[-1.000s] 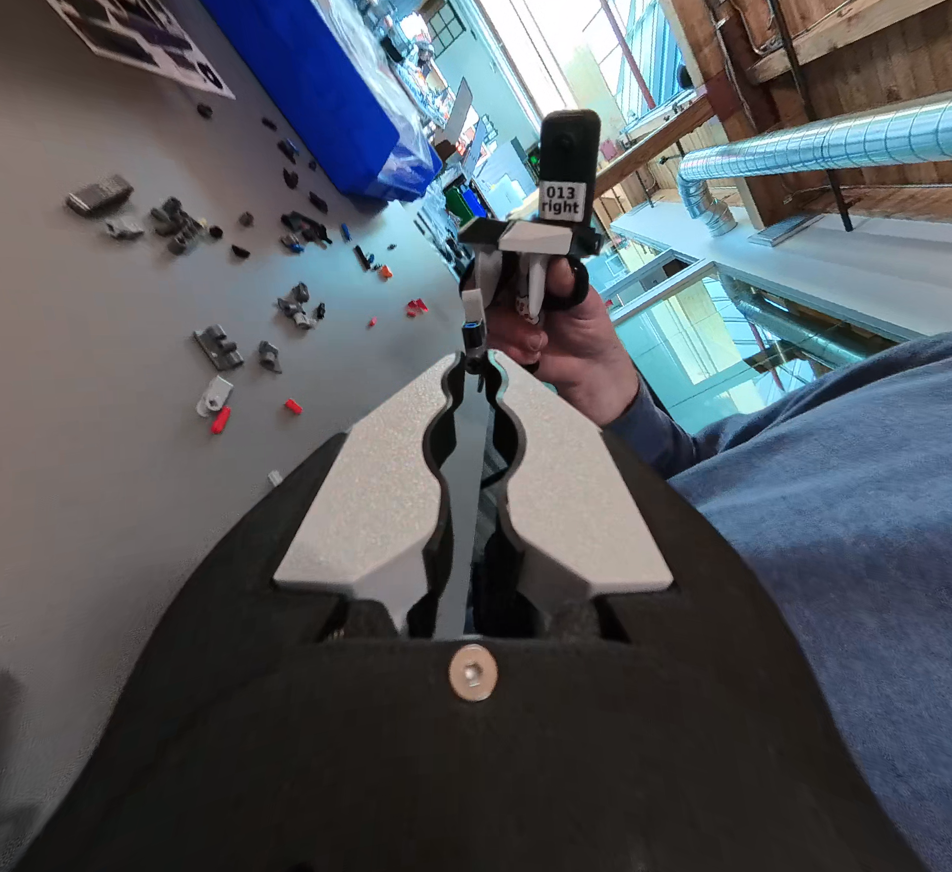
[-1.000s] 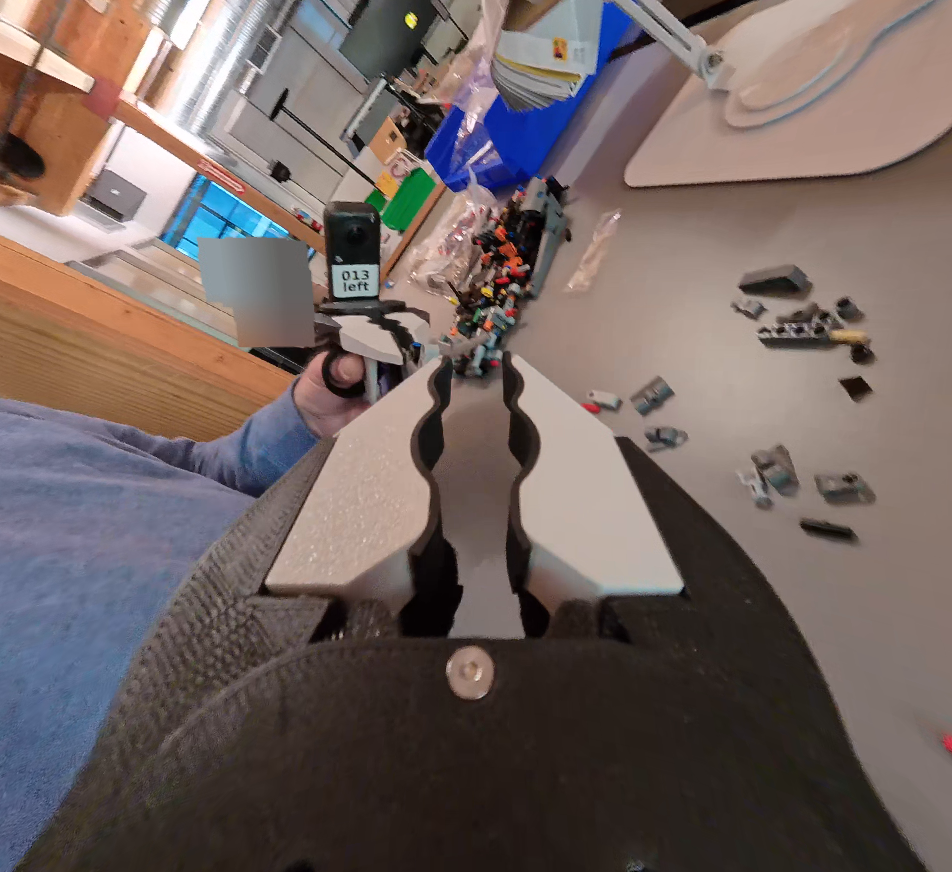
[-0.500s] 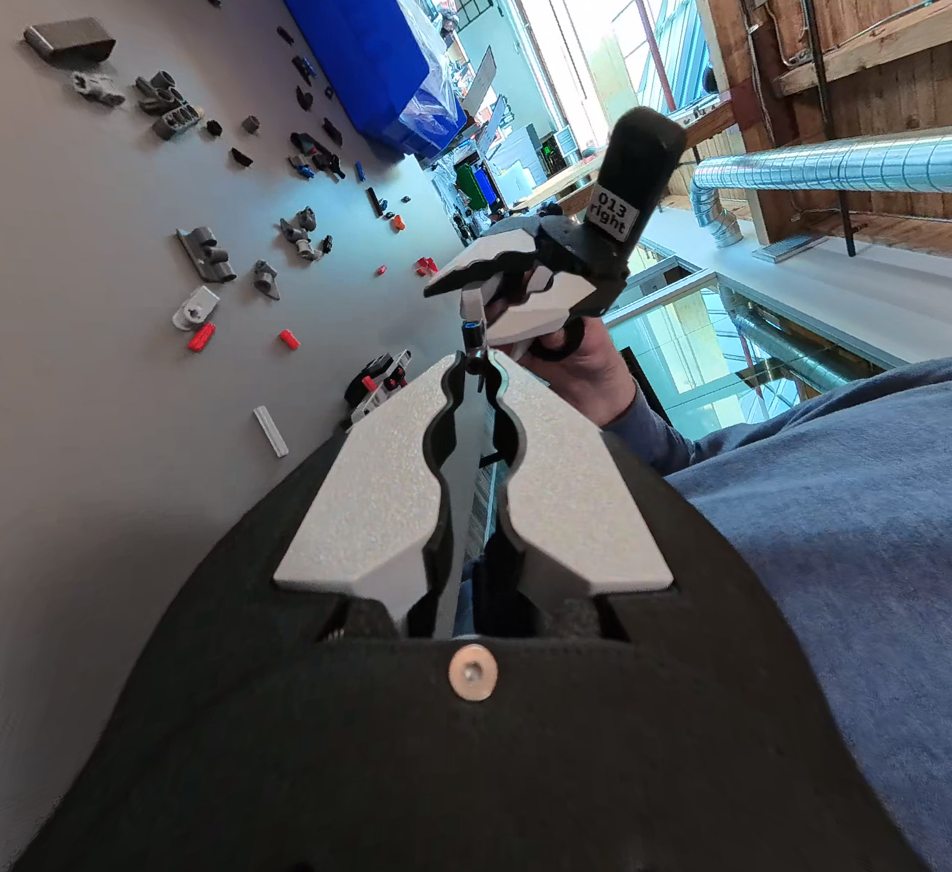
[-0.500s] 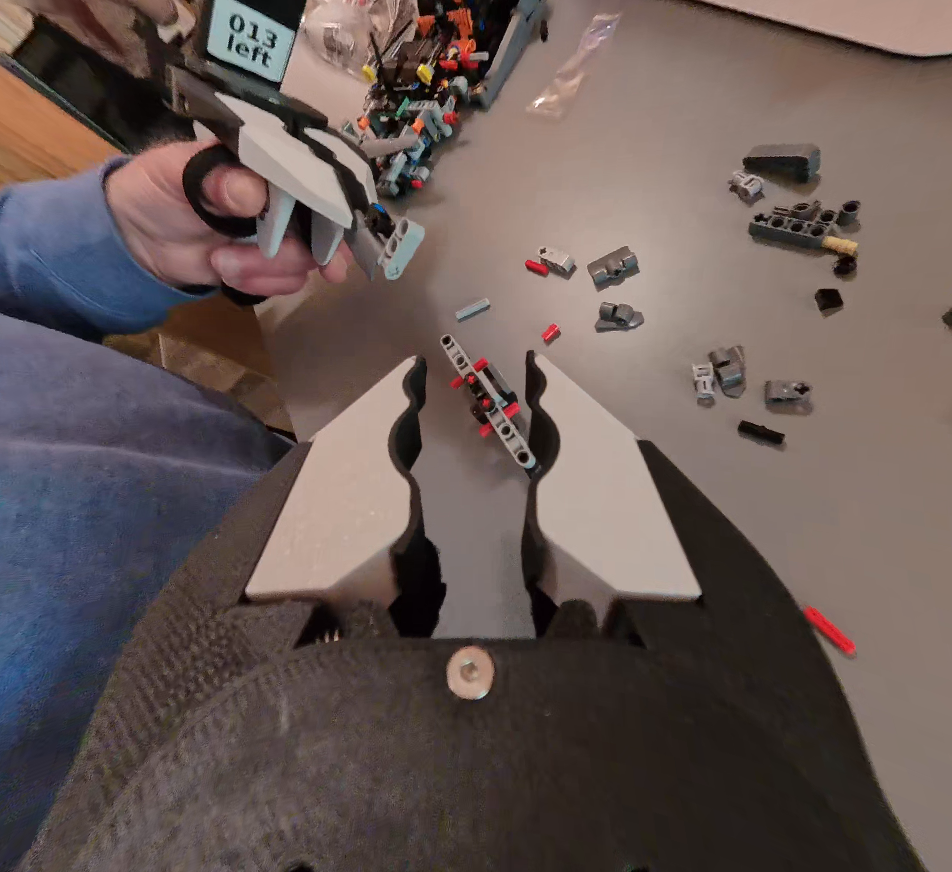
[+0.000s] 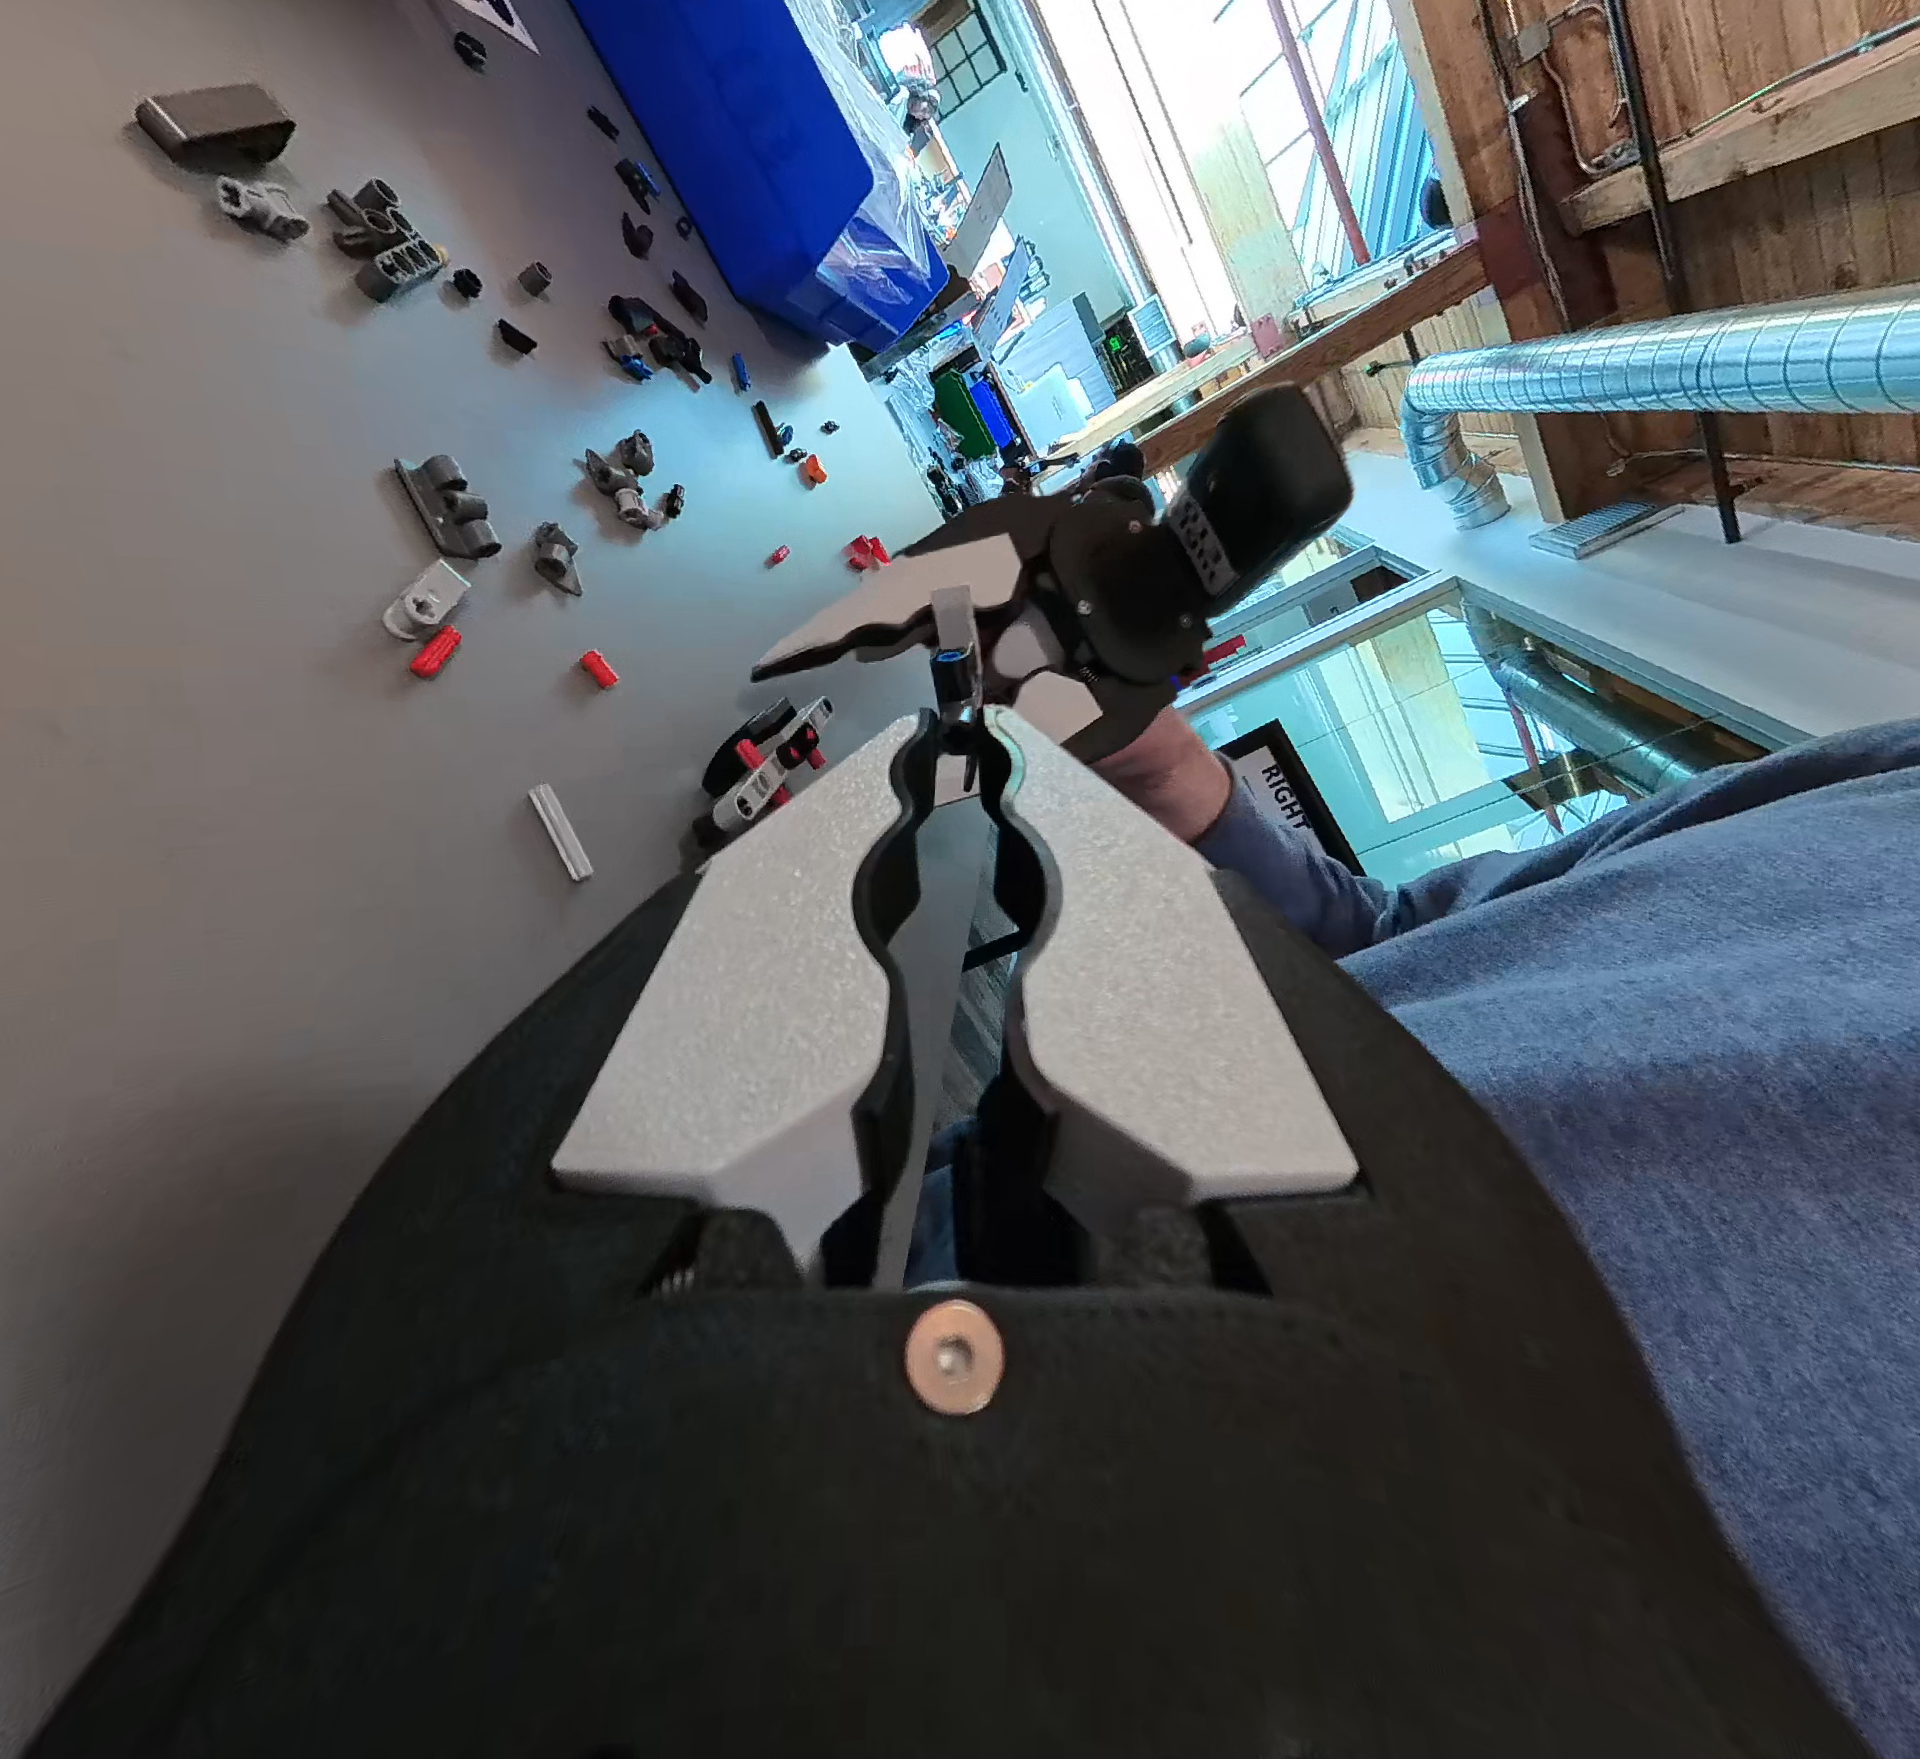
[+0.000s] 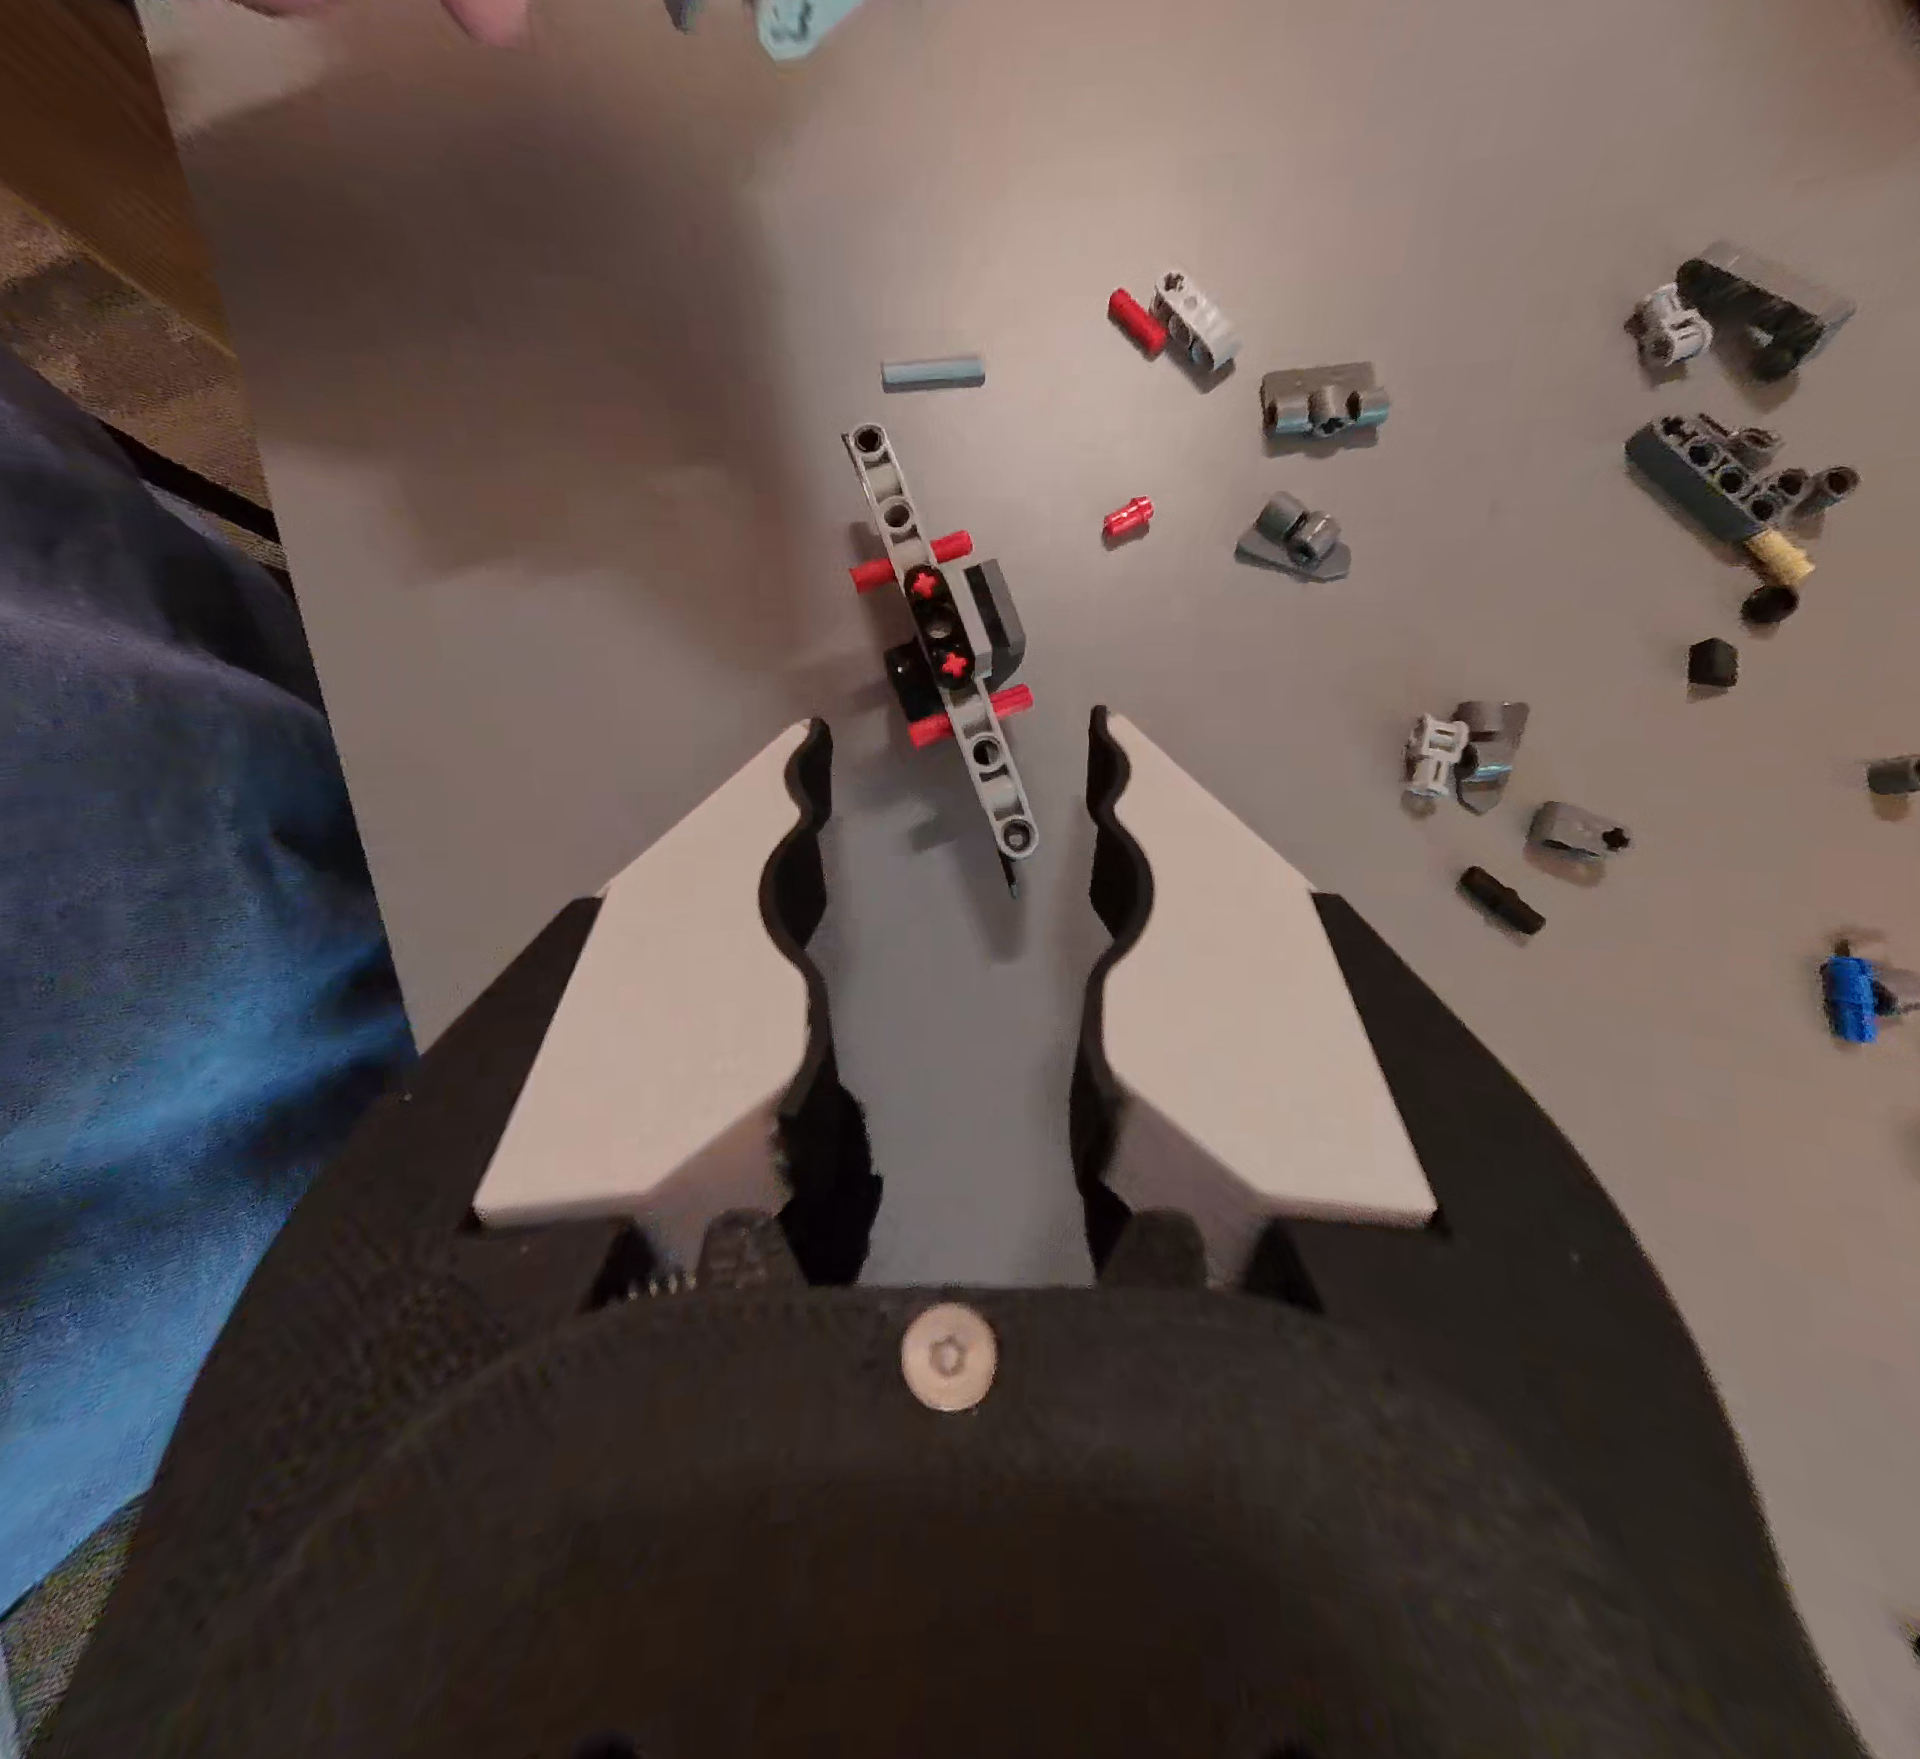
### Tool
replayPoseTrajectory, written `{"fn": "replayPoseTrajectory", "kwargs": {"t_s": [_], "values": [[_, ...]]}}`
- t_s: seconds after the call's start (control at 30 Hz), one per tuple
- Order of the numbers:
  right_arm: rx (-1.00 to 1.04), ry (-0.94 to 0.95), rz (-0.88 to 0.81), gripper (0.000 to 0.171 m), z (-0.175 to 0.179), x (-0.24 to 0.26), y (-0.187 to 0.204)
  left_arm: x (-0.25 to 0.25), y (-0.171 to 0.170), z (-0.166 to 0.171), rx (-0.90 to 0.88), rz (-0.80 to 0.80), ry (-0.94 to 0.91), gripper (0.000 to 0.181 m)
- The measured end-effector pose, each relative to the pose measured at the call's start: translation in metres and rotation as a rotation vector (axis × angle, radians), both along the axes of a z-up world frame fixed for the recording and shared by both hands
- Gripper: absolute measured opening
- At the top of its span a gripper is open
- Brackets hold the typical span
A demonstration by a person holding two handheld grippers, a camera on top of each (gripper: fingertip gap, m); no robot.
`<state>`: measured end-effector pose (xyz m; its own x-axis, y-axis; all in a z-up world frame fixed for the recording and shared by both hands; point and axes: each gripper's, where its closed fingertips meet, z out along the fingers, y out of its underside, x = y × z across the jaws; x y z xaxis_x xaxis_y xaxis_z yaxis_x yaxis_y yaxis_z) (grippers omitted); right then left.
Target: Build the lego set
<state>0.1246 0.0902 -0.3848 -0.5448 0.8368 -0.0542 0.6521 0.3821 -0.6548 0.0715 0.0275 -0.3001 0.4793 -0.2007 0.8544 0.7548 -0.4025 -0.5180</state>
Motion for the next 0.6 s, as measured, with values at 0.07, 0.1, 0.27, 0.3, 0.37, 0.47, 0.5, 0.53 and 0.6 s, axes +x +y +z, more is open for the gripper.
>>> {"fn": "replayPoseTrajectory", "kwargs": {"t_s": [0.07, 0.1, 0.27, 0.3, 0.37, 0.47, 0.5, 0.53, 0.6], "values": [[-0.013, -0.008, -0.008, 0.042, -0.005, -0.001, -0.001, 0.0, -0.002, 0.001, 0.004, 0.002, 0.002, 0.005], [-0.013, -0.002, -0.013, 0.037, -0.006, -0.002, -0.001, -0.001, -0.003, 0.001, 0.006, 0.002, 0.002, 0.005], [-0.073, -0.018, -0.047, 0.02, -0.007, -0.003, -0.003, -0.002, -0.008, 0.002, 0.01, 0.005, 0.007, 0.005], [-0.094, -0.022, -0.055, 0.02, -0.006, -0.004, -0.004, -0.002, -0.009, 0.002, 0.01, 0.005, 0.007, 0.005], [-0.177, -0.041, -0.085, 0.019, -0.001, -0.004, -0.006, -0.004, -0.011, 0.002, 0.011, 0.009, 0.009, 0.005], [-0.416, -0.1, -0.155, 0.019, 0.017, -0.007, -0.01, -0.007, -0.014, 0.005, 0.017, 0.015, 0.016, 0.005], [-0.495, -0.116, -0.19, 0.019, 0.023, -0.01, -0.008, -0.009, -0.015, 0.006, 0.021, 0.017, 0.02, 0.005], [-0.577, -0.137, -0.201, 0.019, 0.028, -0.01, -0.009, -0.01, -0.016, 0.007, 0.025, 0.018, 0.026, 0.005], [-0.7, -0.197, -0.22, 0.019, 0.033, -0.009, -0.01, -0.011, -0.016, 0.008, 0.027, 0.018, 0.033, 0.005]]}}
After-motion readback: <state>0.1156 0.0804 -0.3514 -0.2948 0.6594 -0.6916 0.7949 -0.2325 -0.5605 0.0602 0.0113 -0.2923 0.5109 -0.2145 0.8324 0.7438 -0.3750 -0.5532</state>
